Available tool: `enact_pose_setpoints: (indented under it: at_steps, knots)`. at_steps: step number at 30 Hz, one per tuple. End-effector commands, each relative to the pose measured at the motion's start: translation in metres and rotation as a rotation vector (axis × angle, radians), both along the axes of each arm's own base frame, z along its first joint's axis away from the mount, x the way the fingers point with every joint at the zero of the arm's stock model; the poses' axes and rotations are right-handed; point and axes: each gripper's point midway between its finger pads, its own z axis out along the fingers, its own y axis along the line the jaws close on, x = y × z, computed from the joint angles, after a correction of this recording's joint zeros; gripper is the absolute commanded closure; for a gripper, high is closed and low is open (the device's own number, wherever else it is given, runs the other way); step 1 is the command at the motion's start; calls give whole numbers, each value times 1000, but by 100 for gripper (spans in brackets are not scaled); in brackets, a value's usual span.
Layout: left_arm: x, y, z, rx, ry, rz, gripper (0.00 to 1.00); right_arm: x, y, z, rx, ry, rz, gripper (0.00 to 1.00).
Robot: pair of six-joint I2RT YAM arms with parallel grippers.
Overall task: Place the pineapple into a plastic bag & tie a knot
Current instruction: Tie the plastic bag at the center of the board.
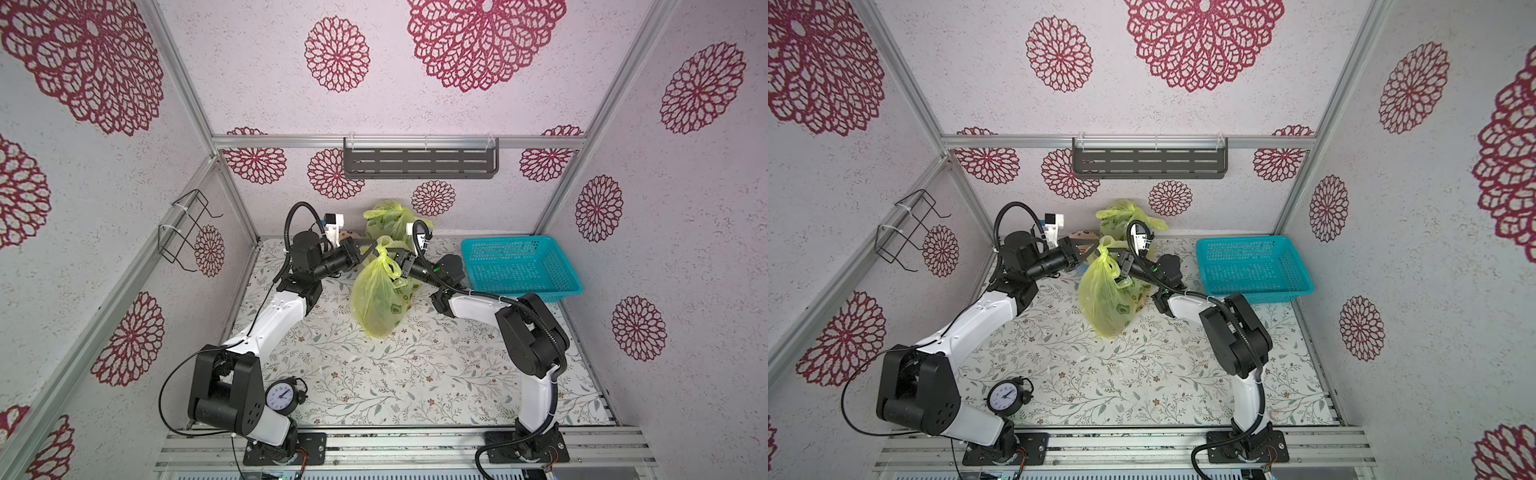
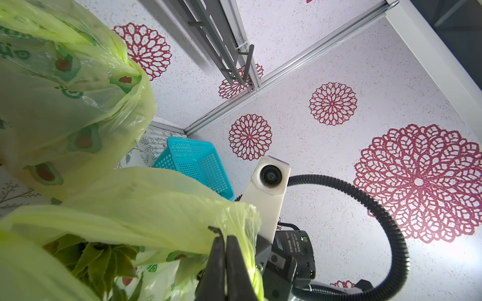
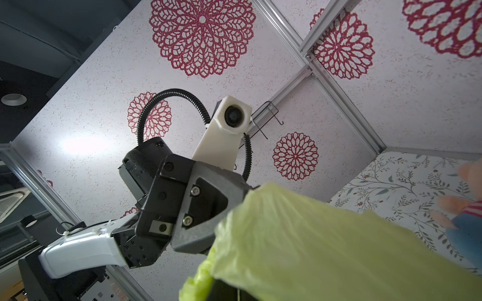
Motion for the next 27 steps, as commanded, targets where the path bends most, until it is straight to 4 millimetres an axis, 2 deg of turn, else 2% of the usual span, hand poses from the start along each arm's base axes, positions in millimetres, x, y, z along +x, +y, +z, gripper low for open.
enact_pose_setpoints:
  at_steps: [1, 4, 8, 12, 17, 20, 25, 27]
  knots:
    - [-6, 5, 19, 5, -67, 16, 100, -7, -18, 33, 71, -101, -38, 83]
    - [-6, 9, 23, 10, -79, 31, 100, -6, -19, 29, 52, -97, -53, 76]
    - [-6, 9, 24, 4, -81, 28, 100, -4, -18, 27, 38, -96, -59, 76]
    - [-6, 7, 20, -2, -71, 19, 100, -5, -16, 32, 45, -109, -49, 98]
    - [-5, 5, 14, -2, -59, 9, 81, -7, -14, 42, 68, -125, -24, 100]
    - [-4, 2, 13, -10, -57, -2, 74, -8, -12, 43, 74, -123, -8, 100]
    - [-3, -1, 10, -9, -49, -9, 74, -7, -12, 42, 77, -116, -7, 100]
    - [-4, -1, 10, -7, -51, -11, 83, -7, -11, 43, 77, -117, -6, 100]
